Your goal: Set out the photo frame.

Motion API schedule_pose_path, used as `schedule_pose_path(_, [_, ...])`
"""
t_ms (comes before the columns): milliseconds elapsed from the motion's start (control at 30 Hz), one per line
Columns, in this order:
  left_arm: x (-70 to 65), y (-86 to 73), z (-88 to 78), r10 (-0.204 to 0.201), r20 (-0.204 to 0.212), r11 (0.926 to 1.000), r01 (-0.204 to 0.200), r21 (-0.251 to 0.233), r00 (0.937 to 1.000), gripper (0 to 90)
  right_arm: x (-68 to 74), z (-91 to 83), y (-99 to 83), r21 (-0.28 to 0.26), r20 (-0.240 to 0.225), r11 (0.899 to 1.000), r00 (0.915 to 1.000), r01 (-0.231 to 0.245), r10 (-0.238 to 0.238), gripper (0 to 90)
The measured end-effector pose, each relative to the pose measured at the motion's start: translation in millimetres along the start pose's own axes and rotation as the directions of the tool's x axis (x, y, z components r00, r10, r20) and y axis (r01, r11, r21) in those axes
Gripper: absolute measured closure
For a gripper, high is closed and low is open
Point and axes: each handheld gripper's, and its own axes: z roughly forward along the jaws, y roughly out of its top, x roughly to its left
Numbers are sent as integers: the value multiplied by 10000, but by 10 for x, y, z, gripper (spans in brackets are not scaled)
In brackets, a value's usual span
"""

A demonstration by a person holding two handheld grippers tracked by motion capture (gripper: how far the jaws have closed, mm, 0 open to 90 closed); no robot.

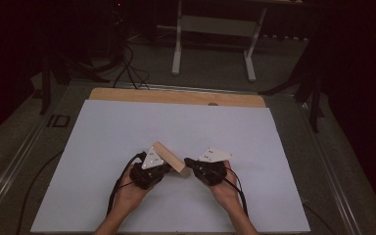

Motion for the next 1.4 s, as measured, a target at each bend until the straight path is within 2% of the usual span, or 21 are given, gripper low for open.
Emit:
schedule_pose_path(467, [64,25,64,-88,-100,10000,88,-31,9999,897,28,21,-2,39,-90,10000,10000,-10,10,898])
schedule_pose_path(1000, [143,49,127,-388,-79,9991,386,-164,9992,897,102,76,-1,160,-274,9998,9995,147,-143,898])
schedule_pose_path(1400, [194,41,106,-534,-129,9983,531,-221,9985,897,162,118,25,130,-343,9997,9992,224,-220,898])
